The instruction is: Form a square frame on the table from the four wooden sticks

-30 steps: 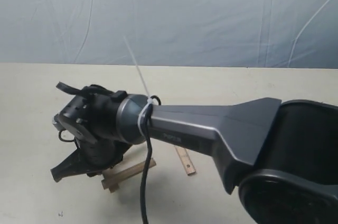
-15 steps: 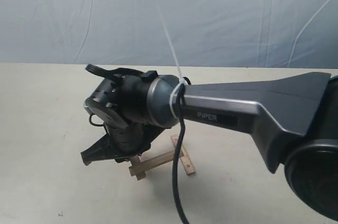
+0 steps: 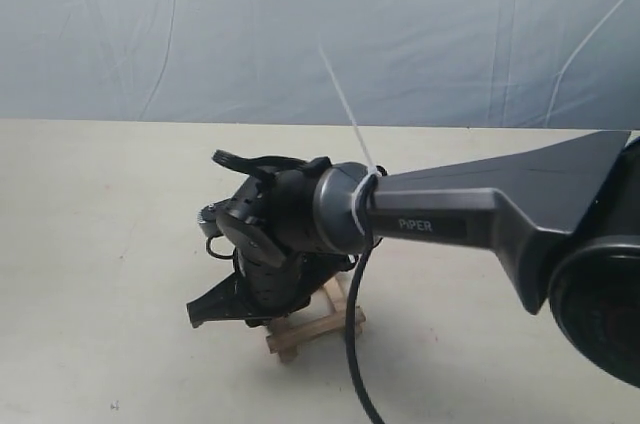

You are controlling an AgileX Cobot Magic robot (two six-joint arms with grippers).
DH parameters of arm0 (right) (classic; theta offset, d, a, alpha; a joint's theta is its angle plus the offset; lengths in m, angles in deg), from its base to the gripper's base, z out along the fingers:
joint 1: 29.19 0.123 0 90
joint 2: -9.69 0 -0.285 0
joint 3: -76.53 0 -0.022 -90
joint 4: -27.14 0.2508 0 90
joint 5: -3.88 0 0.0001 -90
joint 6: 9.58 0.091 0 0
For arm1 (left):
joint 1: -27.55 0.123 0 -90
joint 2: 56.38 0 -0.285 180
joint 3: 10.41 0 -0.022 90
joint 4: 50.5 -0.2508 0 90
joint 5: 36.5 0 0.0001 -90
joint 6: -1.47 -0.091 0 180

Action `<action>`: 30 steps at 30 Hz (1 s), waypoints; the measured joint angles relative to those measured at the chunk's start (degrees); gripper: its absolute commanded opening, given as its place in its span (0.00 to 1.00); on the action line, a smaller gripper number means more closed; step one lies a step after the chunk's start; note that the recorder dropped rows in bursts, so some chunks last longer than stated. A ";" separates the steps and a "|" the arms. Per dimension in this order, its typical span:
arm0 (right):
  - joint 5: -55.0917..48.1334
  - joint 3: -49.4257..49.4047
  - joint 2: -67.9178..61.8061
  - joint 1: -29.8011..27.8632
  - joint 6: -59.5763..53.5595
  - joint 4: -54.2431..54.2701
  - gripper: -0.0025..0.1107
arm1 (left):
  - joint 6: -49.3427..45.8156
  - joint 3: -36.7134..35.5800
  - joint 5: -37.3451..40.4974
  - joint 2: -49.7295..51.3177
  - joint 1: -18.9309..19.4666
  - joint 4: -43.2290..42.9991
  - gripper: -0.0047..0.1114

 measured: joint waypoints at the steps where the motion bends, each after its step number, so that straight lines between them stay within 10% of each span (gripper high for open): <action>1: 0.12 -0.26 0.00 0.00 0.00 0.00 0.02 | 0.00 0.00 0.00 0.00 0.00 0.00 0.04; 30: -0.58 5.75 -0.93 -10.01 4.39 6.14 0.02 | 0.00 0.00 0.00 0.00 0.00 0.37 0.04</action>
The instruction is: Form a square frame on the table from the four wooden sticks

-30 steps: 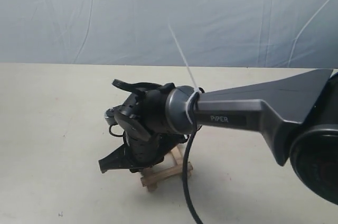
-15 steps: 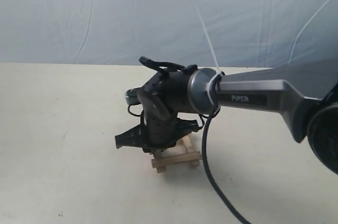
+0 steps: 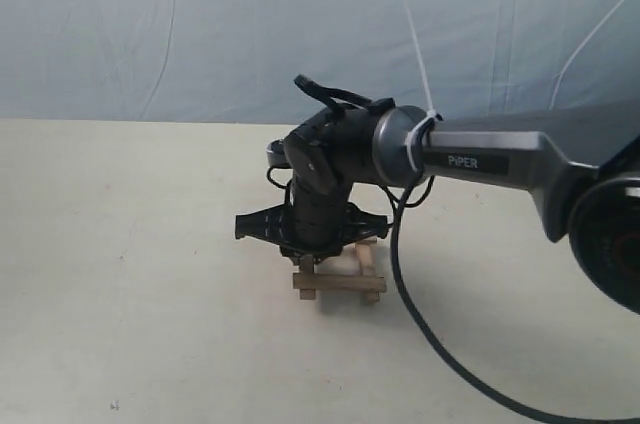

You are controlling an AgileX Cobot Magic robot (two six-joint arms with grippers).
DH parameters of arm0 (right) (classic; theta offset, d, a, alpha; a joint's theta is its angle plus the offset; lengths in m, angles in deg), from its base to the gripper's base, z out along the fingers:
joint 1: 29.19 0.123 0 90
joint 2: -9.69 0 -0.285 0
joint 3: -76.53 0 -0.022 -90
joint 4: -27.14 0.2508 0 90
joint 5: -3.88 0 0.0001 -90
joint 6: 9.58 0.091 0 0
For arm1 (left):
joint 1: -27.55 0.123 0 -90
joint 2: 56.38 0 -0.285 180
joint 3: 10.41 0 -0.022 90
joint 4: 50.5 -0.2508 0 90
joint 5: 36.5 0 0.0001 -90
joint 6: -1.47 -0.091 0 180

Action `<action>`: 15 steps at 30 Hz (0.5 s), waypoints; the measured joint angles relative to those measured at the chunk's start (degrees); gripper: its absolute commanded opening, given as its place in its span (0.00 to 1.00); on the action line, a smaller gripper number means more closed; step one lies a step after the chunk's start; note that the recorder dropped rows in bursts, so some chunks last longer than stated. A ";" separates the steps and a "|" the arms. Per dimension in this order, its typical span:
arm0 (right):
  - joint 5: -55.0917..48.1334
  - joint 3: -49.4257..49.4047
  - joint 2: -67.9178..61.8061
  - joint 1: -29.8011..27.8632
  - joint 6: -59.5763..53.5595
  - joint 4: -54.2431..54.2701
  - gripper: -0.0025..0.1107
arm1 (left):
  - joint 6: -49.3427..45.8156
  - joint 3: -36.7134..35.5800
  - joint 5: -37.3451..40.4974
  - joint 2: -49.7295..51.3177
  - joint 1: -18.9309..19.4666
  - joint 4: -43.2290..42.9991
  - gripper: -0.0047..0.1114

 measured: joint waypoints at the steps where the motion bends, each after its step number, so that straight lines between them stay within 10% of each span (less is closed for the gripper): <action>1: -0.95 1.40 -0.90 0.00 0.05 0.24 0.02 | 0.00 0.00 0.00 0.00 0.00 0.00 0.04; 10: -5.06 8.90 -6.30 0.00 0.18 1.27 0.04 | 0.00 0.00 0.00 0.00 0.00 0.00 0.04; 15: -5.30 10.10 -6.64 0.00 0.18 2.30 0.33 | 0.00 0.00 0.00 0.00 0.00 0.00 0.04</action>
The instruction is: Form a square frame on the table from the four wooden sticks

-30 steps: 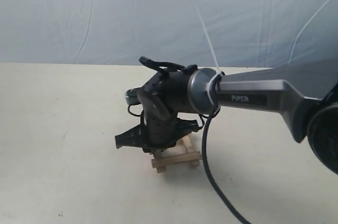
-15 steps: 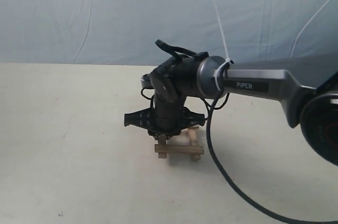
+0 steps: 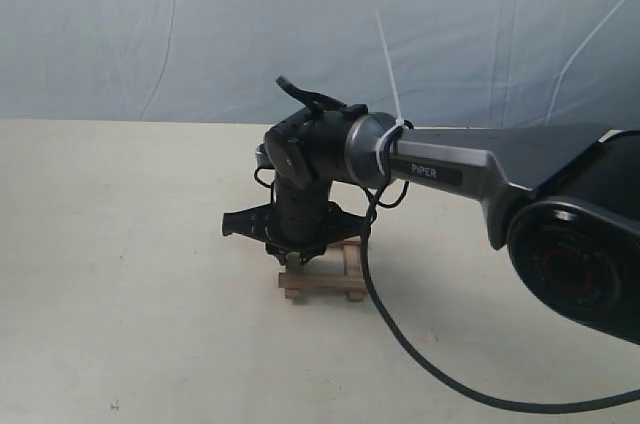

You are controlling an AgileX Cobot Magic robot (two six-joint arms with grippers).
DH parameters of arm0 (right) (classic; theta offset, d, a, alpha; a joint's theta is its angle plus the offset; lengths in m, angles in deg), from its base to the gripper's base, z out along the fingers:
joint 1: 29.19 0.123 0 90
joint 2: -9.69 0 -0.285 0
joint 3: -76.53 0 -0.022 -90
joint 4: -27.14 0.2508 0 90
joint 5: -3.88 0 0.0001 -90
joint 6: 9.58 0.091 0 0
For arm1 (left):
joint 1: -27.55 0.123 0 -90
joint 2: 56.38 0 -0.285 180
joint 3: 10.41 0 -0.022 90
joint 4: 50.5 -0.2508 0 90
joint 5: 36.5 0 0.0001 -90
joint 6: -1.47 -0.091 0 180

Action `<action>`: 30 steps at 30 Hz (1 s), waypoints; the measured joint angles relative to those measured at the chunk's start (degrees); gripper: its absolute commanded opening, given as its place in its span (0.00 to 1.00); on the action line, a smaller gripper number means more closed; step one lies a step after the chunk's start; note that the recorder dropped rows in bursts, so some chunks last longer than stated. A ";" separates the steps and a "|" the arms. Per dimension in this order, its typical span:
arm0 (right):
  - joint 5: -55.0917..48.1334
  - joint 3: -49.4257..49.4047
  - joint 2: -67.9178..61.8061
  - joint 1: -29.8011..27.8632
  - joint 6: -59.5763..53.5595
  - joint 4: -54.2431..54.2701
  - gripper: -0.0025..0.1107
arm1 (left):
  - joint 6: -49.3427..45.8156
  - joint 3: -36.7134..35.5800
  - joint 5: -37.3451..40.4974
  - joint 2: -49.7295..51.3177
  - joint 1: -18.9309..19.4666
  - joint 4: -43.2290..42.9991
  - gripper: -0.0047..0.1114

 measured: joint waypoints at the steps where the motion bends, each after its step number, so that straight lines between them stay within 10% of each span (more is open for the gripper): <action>1: 0.00 0.00 -0.09 0.00 0.00 0.14 0.42 | 0.00 0.00 0.00 0.00 0.00 0.00 0.04; 5: 0.00 0.00 -0.09 0.00 -0.10 0.52 0.55 | 0.00 0.00 0.00 0.00 0.00 0.00 0.04; 11: -0.41 0.00 1.09 -0.38 -1.62 0.25 0.04 | 0.00 0.00 0.00 0.00 0.00 0.00 0.04; 19: -7.48 -2.95 10.24 -7.41 -14.09 -0.62 0.01 | 0.00 0.00 0.00 0.00 0.00 0.00 0.04; 30: 12.10 -44.35 35.02 -33.60 -31.72 7.01 0.01 | 0.00 0.00 0.00 0.00 0.00 0.00 0.04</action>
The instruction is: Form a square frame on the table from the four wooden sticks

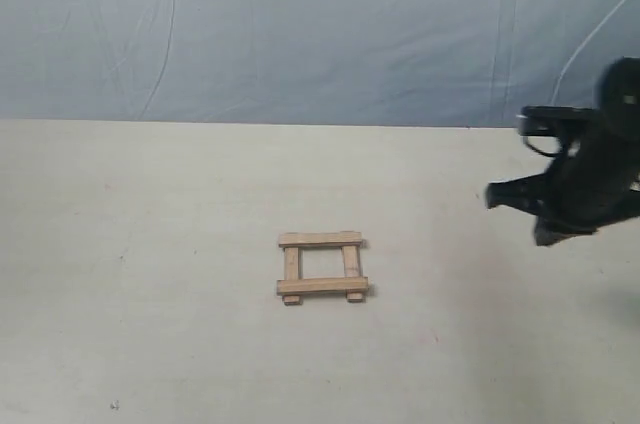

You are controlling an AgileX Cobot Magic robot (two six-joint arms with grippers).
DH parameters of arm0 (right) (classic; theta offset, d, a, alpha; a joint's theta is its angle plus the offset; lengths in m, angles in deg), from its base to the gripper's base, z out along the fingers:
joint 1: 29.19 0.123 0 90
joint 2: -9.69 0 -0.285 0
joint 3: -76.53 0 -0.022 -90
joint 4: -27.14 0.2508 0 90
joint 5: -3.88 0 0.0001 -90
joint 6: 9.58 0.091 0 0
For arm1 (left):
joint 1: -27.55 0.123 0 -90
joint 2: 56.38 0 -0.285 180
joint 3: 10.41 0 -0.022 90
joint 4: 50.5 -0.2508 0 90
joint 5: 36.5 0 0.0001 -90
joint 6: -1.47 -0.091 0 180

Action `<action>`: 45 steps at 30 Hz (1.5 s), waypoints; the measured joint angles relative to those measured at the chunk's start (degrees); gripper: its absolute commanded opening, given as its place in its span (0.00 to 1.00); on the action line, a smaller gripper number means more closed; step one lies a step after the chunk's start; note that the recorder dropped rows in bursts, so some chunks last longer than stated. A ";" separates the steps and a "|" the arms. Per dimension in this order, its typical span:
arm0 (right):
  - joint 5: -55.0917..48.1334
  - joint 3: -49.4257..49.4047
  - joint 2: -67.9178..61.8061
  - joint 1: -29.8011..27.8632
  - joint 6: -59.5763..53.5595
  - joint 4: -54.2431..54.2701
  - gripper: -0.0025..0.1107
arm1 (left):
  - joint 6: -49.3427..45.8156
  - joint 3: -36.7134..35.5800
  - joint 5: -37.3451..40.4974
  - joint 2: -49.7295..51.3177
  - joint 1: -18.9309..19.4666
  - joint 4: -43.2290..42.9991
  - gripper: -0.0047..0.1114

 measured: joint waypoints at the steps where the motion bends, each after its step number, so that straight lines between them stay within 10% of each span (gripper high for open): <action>1: 6.08 -7.51 7.11 -4.50 -0.42 0.00 0.01 | 0.00 0.00 0.00 0.00 0.00 0.00 0.04; 7: 28.24 -37.86 45.56 -15.06 1.69 -1.32 0.01 | 0.00 0.00 0.00 0.00 0.00 0.00 0.04; 16: 36.36 -57.30 83.76 -15.61 2.27 -4.17 0.01 | 0.00 0.00 0.00 0.00 0.00 0.00 0.04; 28: 35.53 -63.46 97.42 -15.61 2.37 -5.22 0.01 | 0.00 0.00 0.00 0.00 0.00 0.00 0.04; 36: 17.08 -63.63 100.71 -10.41 2.15 -10.87 0.01 | -4.19 0.00 2.28 -0.10 0.14 -2.00 0.04; 45: 16.81 -63.63 100.74 -10.15 1.43 -10.65 0.01 | -15.65 0.00 10.64 -0.10 13.98 5.13 0.04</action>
